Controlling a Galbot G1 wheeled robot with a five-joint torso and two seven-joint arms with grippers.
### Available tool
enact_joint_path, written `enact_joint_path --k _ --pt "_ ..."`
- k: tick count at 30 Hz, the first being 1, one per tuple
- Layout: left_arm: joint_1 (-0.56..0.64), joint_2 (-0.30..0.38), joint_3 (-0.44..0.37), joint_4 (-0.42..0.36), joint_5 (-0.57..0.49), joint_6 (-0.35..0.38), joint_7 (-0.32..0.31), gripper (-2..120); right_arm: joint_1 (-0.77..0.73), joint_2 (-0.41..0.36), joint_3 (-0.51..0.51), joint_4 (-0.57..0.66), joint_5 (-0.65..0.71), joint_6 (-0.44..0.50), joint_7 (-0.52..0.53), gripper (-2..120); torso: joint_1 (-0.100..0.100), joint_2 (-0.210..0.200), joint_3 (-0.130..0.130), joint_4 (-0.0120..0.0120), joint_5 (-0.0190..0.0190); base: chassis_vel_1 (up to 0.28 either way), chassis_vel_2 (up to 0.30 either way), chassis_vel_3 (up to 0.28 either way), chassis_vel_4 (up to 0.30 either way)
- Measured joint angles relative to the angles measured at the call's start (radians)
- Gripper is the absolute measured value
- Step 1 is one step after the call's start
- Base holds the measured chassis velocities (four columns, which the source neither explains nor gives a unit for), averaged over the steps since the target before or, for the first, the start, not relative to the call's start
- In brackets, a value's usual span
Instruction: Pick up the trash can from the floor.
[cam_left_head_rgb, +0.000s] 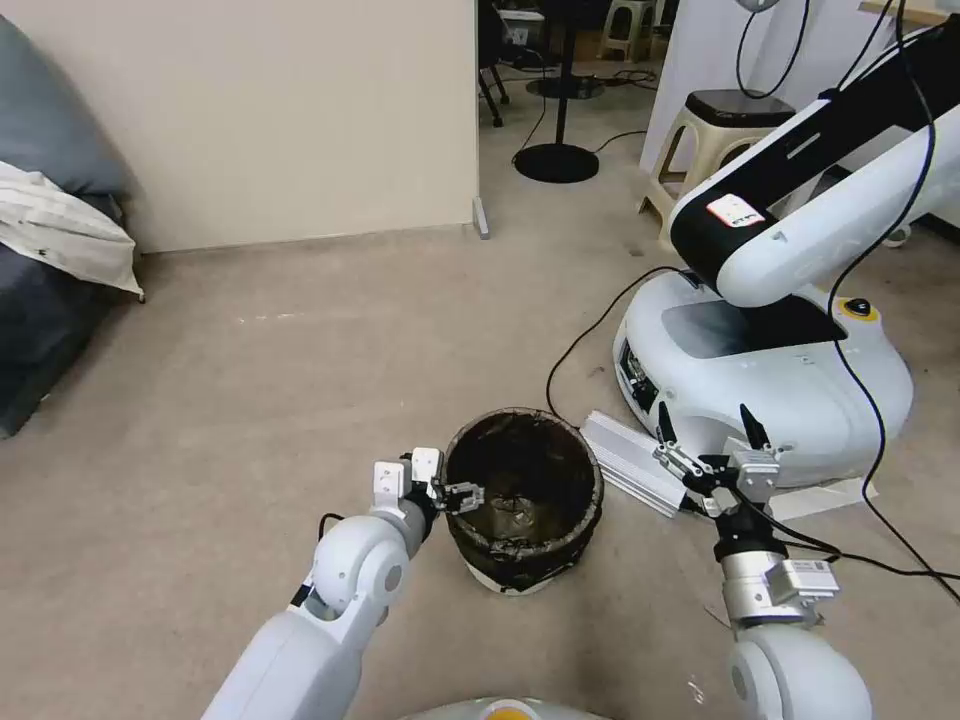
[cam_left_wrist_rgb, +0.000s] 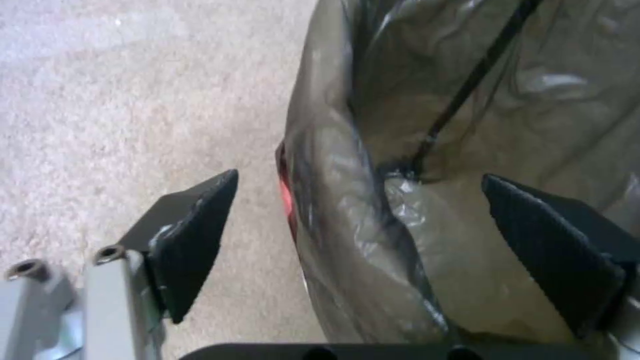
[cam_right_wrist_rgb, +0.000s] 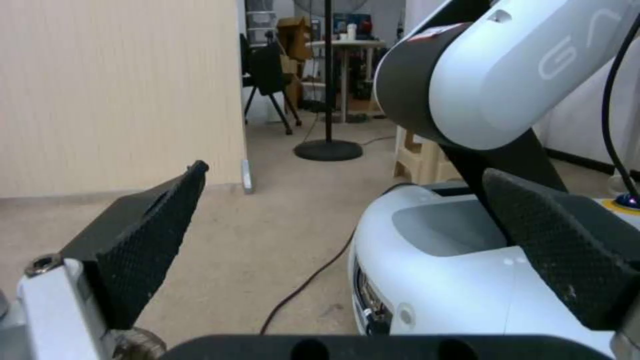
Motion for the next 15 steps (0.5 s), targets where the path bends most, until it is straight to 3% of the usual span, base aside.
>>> enact_joint_path --k 15 --pt "0.013 0.003 0.016 0.010 0.001 -0.004 -0.012 40 -0.002 0.007 -0.005 -0.003 -0.007 0.006 0.000 100 0.000 0.000 0.000 0.0002 0.0003 0.000 0.000 0.000 0.000"
